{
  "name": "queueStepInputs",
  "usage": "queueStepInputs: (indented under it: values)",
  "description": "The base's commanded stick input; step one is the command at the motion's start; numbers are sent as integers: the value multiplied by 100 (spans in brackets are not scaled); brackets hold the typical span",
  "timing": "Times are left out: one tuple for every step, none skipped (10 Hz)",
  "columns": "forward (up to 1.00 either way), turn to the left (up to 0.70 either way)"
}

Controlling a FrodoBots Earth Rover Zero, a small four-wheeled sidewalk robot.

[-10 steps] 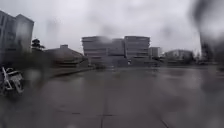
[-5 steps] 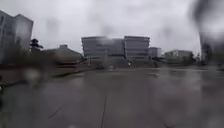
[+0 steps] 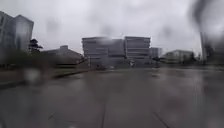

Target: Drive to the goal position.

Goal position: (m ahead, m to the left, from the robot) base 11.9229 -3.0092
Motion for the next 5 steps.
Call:
queueStepInputs:
  values:
    - [100, -27]
    - [100, -27]
    - [100, 0]
    - [100, 0]
    - [100, 0]
